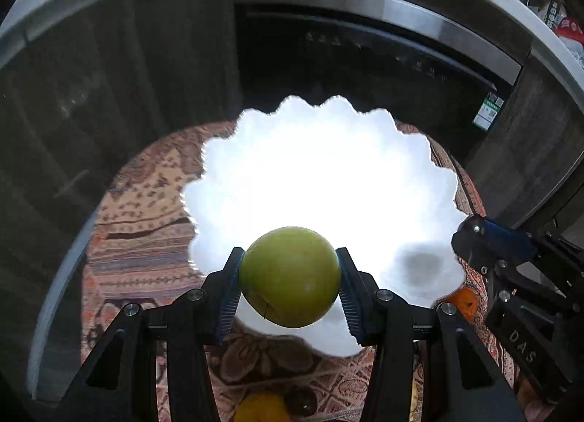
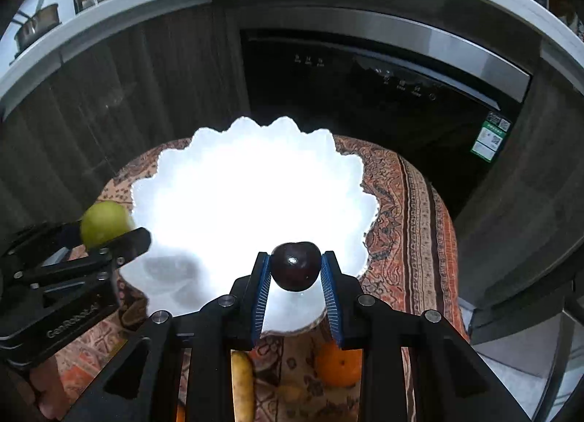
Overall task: Organize fruits
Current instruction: 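Carry the apple and plum over the white bowl and release both, then withdraw both tools from the bowl back toward the fruits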
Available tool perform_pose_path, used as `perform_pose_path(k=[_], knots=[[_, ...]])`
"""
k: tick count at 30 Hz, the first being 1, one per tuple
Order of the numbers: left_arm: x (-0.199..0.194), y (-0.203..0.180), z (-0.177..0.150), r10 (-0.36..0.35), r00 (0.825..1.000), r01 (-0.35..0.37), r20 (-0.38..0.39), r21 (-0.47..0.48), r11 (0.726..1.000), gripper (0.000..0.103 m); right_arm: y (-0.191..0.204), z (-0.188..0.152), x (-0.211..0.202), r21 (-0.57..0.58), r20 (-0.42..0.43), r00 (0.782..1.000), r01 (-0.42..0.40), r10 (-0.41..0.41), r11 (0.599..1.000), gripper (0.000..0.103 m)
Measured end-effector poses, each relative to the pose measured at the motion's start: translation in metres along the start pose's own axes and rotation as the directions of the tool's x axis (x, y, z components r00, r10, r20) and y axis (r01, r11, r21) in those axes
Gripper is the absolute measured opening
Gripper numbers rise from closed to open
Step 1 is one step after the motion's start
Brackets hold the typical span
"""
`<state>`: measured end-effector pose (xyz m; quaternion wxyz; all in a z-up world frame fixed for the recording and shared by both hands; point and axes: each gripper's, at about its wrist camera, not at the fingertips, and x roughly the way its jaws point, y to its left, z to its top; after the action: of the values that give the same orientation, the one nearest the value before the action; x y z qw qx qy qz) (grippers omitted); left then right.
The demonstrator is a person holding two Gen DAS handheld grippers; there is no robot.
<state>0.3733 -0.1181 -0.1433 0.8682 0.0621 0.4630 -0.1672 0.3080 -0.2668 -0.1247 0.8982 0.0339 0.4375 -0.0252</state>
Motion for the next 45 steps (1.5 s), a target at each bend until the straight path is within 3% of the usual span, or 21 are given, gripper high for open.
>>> perform_pose_path(k=[3, 4, 6, 8, 14, 17, 27, 45], knots=[[0.009, -0.002, -0.001, -0.015, 0.999, 0.015, -0.028, 0.005, 1.0, 0.051, -0.001, -0.001, 0.006, 0.0, -0.014, 1.0, -0.004, 0.004, 1.0, 0.03], [0.009, -0.002, -0.002, -0.001, 1.0, 0.001, -0.021, 0.011, 1.0, 0.063, -0.001, -0.001, 0.006, -0.002, -0.015, 1.0, -0.001, 0.001, 1.0, 0.031], [0.005, -0.002, -0.003, 0.017, 1.0, -0.017, 0.001, 0.011, 1.0, 0.077, -0.002, -0.001, 0.006, 0.0, -0.008, 1.0, 0.006, -0.006, 1.0, 0.046], [0.0, -0.001, -0.001, 0.039, 0.999, -0.039, 0.021, 0.015, 0.999, 0.079, -0.004, -0.001, 0.002, 0.013, 0.013, 1.0, 0.024, -0.024, 1.0, 0.07], [-0.022, 0.003, -0.003, 0.144, 0.987, -0.146, 0.075, 0.023, 0.989, 0.094, -0.006, 0.001, -0.009, 0.015, 0.028, 0.998, 0.053, -0.054, 0.998, 0.083], [-0.034, 0.004, -0.007, 0.183, 0.978, -0.187, 0.097, 0.029, 0.982, 0.101, -0.005, 0.001, -0.02, 0.008, 0.055, 0.995, 0.077, -0.077, 0.997, 0.085], [-0.069, 0.001, -0.03, 0.219, 0.969, -0.221, 0.114, 0.005, 0.975, 0.101, 0.0, -0.009, -0.055, 0.015, 0.098, 0.991, 0.088, -0.089, 0.996, 0.086], [-0.115, -0.033, -0.079, 0.175, 0.976, -0.177, 0.13, 0.006, 0.984, 0.101, -0.019, -0.054, -0.113, 0.03, 0.119, 0.986, 0.111, -0.114, 0.993, 0.086]])
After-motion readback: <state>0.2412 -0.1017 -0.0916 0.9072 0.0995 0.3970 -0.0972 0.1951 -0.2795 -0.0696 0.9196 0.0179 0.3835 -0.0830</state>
